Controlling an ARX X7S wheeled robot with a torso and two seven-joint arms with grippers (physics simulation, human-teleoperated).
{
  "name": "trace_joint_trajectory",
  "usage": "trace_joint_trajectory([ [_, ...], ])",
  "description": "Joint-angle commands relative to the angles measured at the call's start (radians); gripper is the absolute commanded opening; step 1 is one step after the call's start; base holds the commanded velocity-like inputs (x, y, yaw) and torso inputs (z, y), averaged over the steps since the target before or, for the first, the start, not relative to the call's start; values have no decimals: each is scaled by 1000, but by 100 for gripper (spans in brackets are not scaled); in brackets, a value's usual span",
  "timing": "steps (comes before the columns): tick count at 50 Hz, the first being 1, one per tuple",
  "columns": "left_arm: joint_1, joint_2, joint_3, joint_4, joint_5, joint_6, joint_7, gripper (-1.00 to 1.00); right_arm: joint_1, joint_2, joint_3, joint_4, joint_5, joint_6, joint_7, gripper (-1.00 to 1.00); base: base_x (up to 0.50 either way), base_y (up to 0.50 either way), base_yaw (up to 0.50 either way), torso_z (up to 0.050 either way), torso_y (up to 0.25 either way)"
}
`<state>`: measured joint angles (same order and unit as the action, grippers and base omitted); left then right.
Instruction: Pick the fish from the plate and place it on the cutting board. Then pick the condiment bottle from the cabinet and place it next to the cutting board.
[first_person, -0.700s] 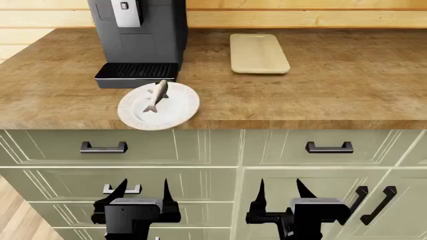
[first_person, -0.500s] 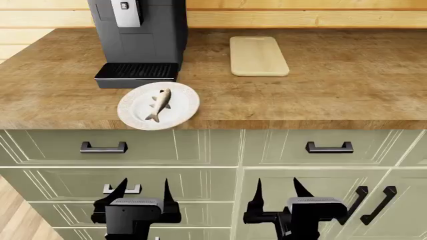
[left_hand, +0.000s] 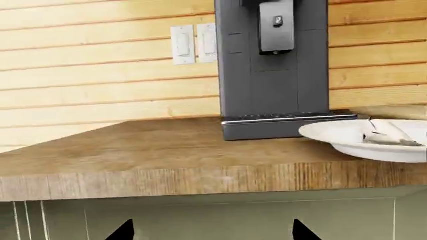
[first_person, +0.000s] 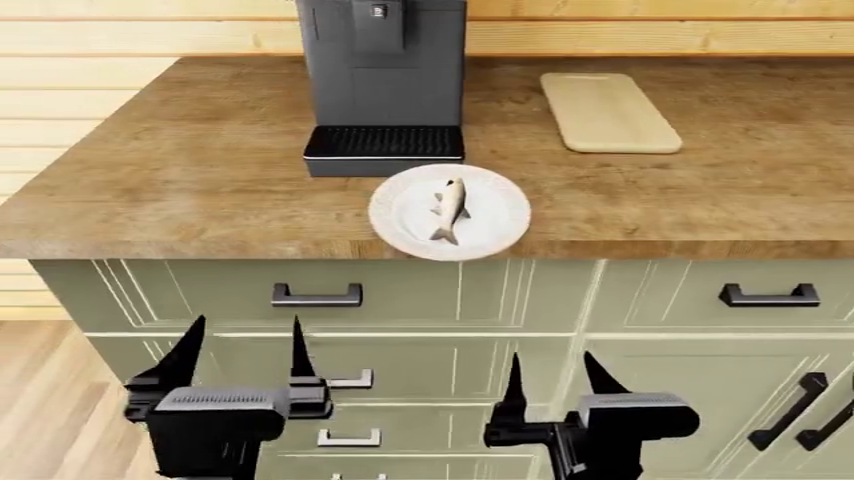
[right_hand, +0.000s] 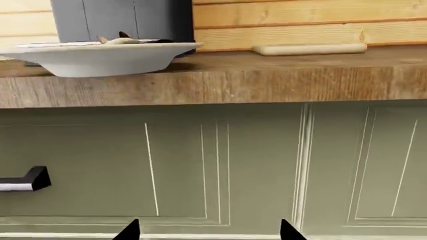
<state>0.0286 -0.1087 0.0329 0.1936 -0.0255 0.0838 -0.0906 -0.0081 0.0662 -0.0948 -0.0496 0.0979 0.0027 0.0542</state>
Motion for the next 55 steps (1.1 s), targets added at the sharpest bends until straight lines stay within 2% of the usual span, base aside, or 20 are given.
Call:
trace_joint_trajectory([
  [1, -1, -76, -94, 352, -113, -74, -14, 100, 9, 31, -9, -157, 63, 95, 8, 100, 16, 500, 0, 0, 0],
  [12, -36, -81, -100, 297, -105, -53, -31, 100, 22, 152, -22, -458, -8, 288, 22, 100, 12, 439, 0, 0, 0],
  [15, -35, -81, -107, 304, -106, -49, -40, 100, 125, 175, 9, -566, 45, 471, 11, 100, 0, 0, 0, 0, 0],
  [19, -27, -78, -111, 301, -102, -8, -47, 100, 235, 202, 44, -624, 98, 628, -7, 100, 0, 0, 0, 18, 0],
  [27, -26, -85, -106, 312, -108, -16, -52, 100, 377, 246, 86, -655, 166, 804, -32, 100, 0, 0, 0, 35, 0],
  [34, -30, -86, -112, 324, -110, -6, -65, 100, 418, 281, 102, -686, 207, 895, -56, 100, 0, 0, 0, 4, 0],
  [48, -29, -93, -100, 325, -85, 16, -80, 100, 428, 333, 103, -721, 241, 994, -78, 100, 0, 0, 0, 50, 12],
  [55, -26, -94, -103, 322, -90, 16, -91, 100, 421, 327, 115, -725, 272, 1019, -91, 100, 0, -444, 0, 50, 15],
])
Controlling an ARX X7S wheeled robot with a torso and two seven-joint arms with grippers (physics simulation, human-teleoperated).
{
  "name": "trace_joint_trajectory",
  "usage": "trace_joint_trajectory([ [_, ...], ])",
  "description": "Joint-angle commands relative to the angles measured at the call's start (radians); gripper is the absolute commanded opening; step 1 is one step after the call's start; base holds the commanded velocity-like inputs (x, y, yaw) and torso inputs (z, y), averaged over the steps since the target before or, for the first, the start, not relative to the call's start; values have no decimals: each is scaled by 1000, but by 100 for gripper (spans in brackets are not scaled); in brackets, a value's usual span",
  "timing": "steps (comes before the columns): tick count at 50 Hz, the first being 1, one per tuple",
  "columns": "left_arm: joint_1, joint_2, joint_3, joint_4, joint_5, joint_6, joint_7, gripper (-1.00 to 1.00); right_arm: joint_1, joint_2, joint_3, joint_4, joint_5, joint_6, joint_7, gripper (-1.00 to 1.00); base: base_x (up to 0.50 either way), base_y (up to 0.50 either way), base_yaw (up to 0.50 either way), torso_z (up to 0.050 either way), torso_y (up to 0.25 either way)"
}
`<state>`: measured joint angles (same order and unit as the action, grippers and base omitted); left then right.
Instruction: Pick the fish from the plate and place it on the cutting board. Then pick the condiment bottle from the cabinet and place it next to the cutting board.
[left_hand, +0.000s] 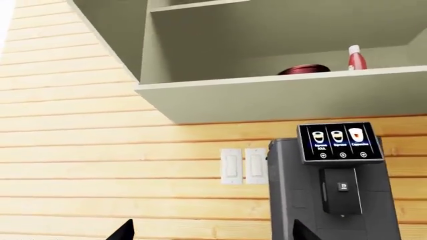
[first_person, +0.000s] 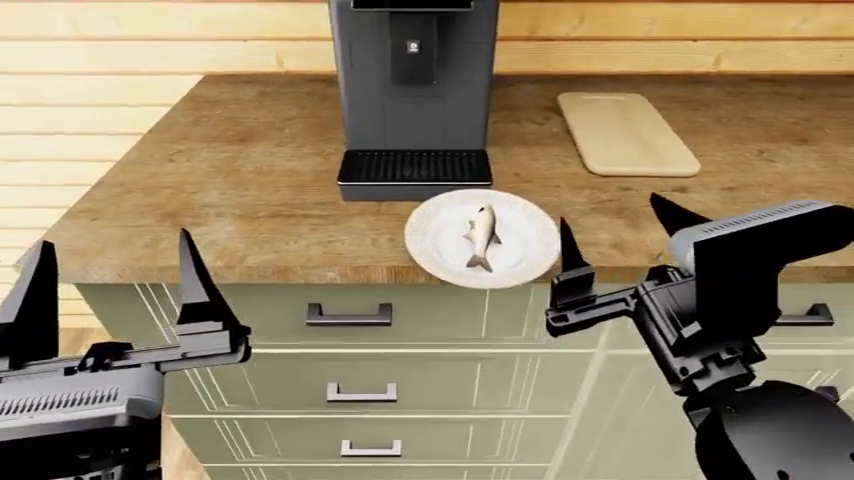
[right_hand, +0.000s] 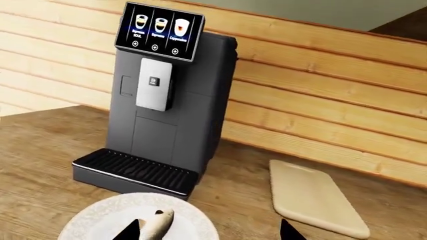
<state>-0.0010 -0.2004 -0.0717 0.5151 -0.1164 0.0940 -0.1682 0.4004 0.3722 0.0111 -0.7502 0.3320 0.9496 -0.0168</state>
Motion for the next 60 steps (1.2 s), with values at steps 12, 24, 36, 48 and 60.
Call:
trace_joint_trajectory([
  [12, -26, -15, -21, 41, -19, -3, -35, 100, 54, 29, -27, -39, 61, 146, -24, 100, 121, -10, 0, 8, 3],
  [24, -33, -22, -15, 29, -21, 2, -40, 100, 86, 39, -29, -55, 71, 174, -18, 100, 280, 0, 0, 0, 0],
  [36, -31, -33, -49, 32, -17, 31, -64, 100, 65, 24, 31, -137, 124, 236, -13, 100, 280, 0, 0, 0, 0],
  [48, -45, -51, -116, 50, -4, 55, -106, 100, 55, 50, 174, -295, 295, 303, 17, 100, 279, 0, 0, 0, 0],
  [60, -45, -69, -183, 92, 1, 75, -140, 100, -24, 163, 196, -289, 541, 166, 175, 100, 279, 0, 0, 0, 0],
])
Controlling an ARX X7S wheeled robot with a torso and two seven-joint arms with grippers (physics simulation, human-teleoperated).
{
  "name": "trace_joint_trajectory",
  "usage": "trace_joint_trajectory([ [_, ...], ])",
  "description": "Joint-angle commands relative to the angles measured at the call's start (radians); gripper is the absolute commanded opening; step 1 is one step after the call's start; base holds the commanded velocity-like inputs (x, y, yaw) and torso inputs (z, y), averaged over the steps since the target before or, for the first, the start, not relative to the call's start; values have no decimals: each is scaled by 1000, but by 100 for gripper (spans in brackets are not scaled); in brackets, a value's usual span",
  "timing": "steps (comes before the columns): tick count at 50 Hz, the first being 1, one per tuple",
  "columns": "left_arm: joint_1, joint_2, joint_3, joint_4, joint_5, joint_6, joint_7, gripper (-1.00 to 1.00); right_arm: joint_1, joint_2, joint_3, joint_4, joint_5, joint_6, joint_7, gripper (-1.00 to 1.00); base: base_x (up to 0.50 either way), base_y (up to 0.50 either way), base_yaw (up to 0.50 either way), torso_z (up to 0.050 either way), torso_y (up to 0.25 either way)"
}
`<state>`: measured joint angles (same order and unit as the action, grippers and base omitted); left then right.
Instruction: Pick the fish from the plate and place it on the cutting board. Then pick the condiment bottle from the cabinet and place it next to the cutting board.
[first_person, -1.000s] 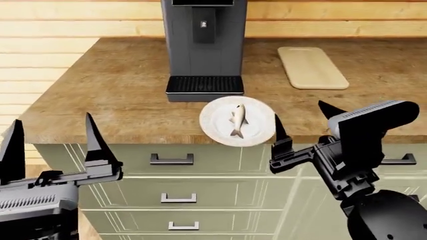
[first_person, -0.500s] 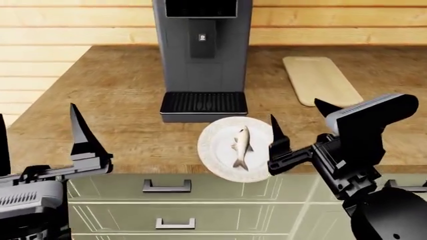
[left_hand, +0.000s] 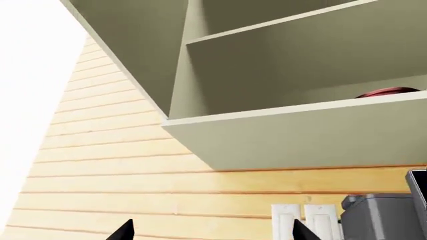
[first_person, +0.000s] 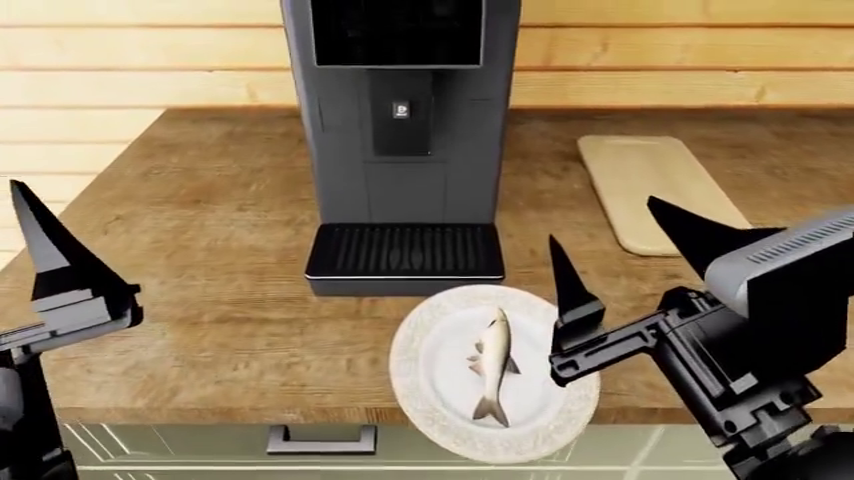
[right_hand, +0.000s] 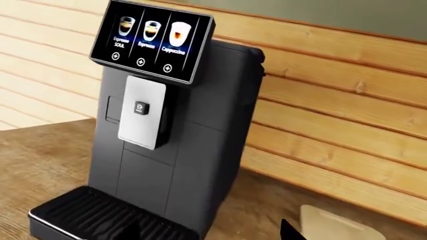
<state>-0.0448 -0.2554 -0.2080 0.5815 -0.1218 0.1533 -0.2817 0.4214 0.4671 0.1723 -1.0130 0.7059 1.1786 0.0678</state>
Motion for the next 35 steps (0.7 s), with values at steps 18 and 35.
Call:
trace_joint_trajectory([
  [18, -7, -94, -43, 104, -40, -93, 14, 100, -69, 111, -7, 11, 184, -122, 107, 100, 263, 0, 0, 0, 1],
  [35, 3, -122, -30, 91, -22, -80, 36, 100, -44, 120, 1, 16, 307, -35, 204, 100, 122, 0, 0, 0, 0],
])
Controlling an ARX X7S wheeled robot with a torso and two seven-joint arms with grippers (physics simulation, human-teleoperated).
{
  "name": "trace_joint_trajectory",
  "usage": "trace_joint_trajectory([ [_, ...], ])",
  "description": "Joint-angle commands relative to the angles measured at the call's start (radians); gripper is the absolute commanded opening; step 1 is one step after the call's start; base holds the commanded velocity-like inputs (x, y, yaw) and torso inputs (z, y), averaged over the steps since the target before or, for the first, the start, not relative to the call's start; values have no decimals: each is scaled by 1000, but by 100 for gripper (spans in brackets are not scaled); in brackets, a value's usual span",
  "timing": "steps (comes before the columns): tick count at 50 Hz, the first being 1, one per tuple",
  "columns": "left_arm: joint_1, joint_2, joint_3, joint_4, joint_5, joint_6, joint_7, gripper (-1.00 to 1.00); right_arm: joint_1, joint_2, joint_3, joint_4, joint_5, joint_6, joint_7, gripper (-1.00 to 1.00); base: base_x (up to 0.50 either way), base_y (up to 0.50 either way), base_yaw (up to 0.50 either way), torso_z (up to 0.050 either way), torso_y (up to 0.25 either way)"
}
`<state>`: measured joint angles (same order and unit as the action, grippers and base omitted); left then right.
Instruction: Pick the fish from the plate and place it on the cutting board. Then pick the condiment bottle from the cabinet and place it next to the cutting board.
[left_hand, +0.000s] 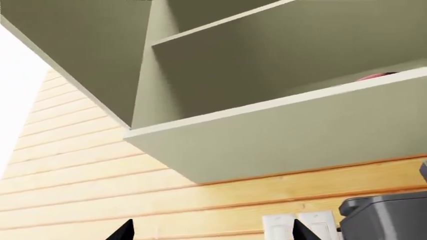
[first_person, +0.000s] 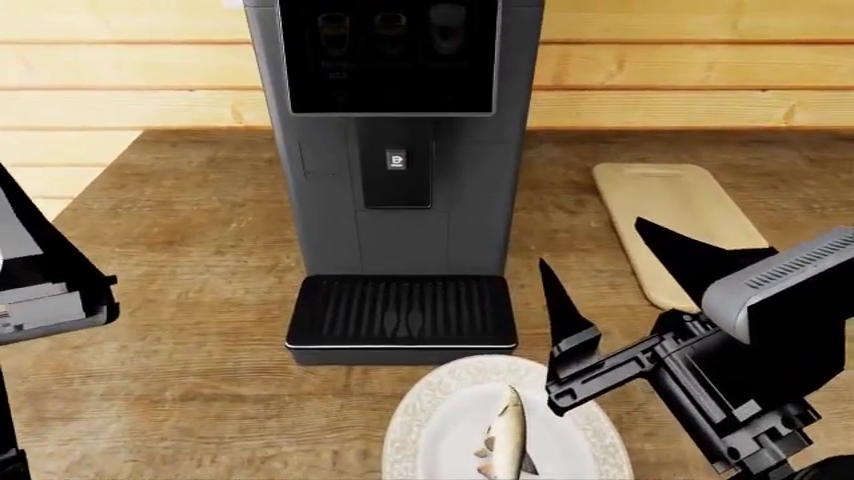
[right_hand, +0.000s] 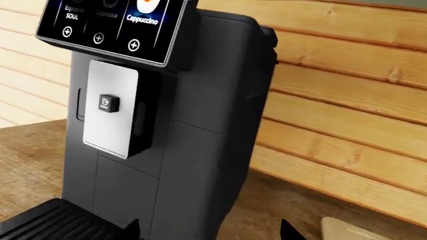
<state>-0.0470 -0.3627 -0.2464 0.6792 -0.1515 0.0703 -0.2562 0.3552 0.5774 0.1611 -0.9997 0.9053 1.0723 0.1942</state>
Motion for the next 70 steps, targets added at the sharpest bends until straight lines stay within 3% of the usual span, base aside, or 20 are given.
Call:
trace_joint_trajectory([
  [1, 6, -12, 12, -13, 12, 9, 10, 100, 45, 9, 41, 12, 206, 119, 128, 100, 0, 0, 0, 0, 0],
  [6, 7, -3, 27, -42, 19, 33, 12, 100, 148, 72, 39, 114, 731, 192, 492, 100, 0, 0, 0, 0, 0],
  [10, 1, 6, 43, -60, 5, 49, 17, 100, 156, 99, -30, 145, 902, 145, 626, 100, 0, 0, 0, 0, 0],
  [16, -6, 13, 63, -92, -5, 67, 25, 100, 226, 36, -184, 219, 979, 125, 722, 100, 0, 0, 0, 0, 0],
  [43, -25, 29, 123, -180, -12, 92, 39, 100, 178, 152, -309, 151, 1280, 15, 870, 100, 0, 0, 0, 0, 0],
  [70, 7, 40, 149, -219, -46, 118, 49, 100, 297, 174, -480, 234, 1336, 0, 986, 100, 0, 0, 0, 0, 0],
])
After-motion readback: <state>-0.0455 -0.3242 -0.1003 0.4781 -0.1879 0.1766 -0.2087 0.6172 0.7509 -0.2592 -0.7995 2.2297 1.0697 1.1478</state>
